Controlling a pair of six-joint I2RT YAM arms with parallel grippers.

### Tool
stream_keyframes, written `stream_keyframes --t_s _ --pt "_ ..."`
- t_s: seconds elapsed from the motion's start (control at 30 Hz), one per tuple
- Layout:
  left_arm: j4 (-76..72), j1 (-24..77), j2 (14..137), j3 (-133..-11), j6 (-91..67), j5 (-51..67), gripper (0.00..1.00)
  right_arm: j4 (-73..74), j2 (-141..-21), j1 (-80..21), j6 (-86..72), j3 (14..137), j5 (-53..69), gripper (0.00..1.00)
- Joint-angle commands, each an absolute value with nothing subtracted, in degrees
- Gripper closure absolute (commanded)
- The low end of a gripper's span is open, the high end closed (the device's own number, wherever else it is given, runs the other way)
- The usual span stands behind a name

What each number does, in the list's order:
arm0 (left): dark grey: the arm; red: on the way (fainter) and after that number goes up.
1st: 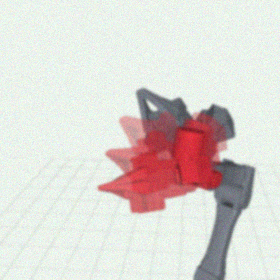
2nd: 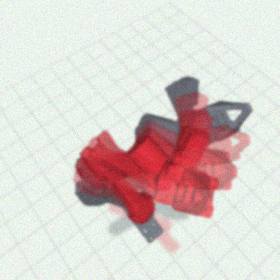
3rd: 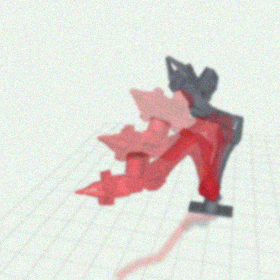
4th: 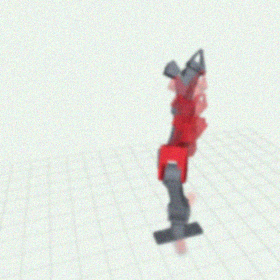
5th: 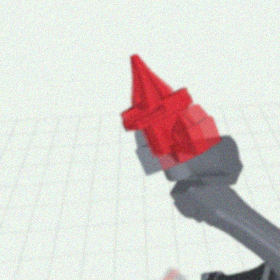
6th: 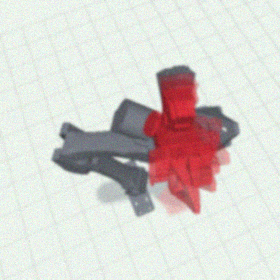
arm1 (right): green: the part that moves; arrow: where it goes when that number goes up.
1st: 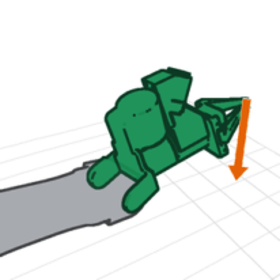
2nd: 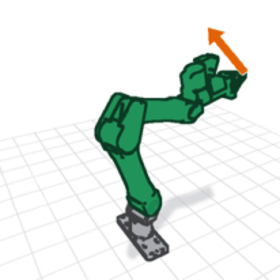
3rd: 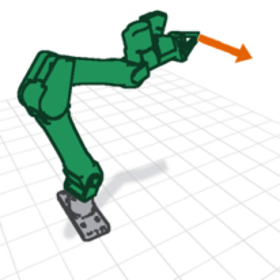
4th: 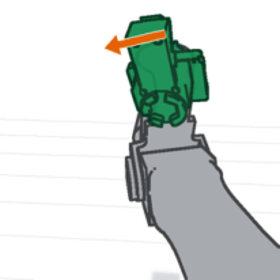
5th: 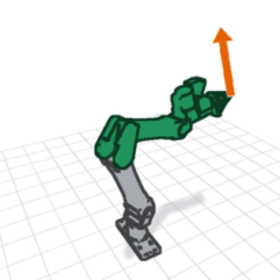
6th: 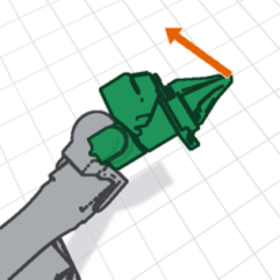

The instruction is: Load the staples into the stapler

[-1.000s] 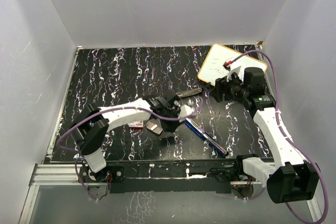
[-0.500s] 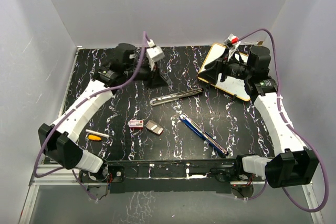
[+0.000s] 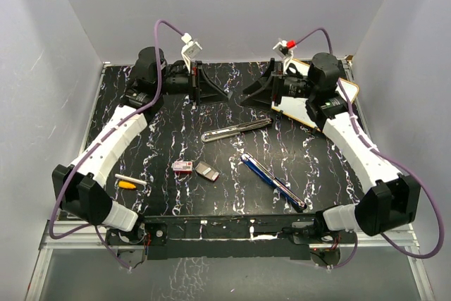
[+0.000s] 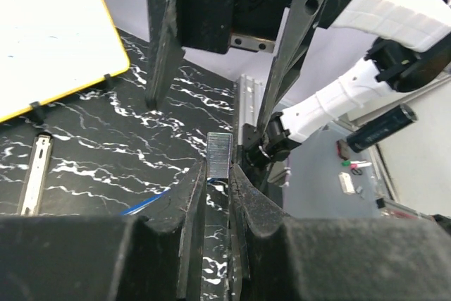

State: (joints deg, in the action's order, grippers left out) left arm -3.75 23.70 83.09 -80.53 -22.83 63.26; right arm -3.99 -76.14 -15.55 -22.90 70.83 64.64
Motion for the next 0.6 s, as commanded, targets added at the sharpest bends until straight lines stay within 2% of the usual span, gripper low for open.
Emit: stream_keyframes --t_s 0.0,0.17,0.37,0.57 --pt "-13.89 23.64 83.41 -77.77 -31.63 68.03 0.98 -12.09 -77.81 -17.13 -28.71 73.15 65.28 0.31" --pt "-21.14 23.64 83.74 -74.93 -36.54 69.68 0.97 -17.15 -79.49 -18.32 -34.01 72.85 65.56 0.35" --pt "-21.41 23.72 84.17 -74.63 -36.76 69.83 0.97 -20.95 -80.80 -19.06 -37.63 72.13 65.56 0.39" --pt "-21.75 23.82 84.52 -74.44 -36.91 69.70 0.97 -21.62 -81.12 -19.29 -38.62 71.80 65.05 0.48"
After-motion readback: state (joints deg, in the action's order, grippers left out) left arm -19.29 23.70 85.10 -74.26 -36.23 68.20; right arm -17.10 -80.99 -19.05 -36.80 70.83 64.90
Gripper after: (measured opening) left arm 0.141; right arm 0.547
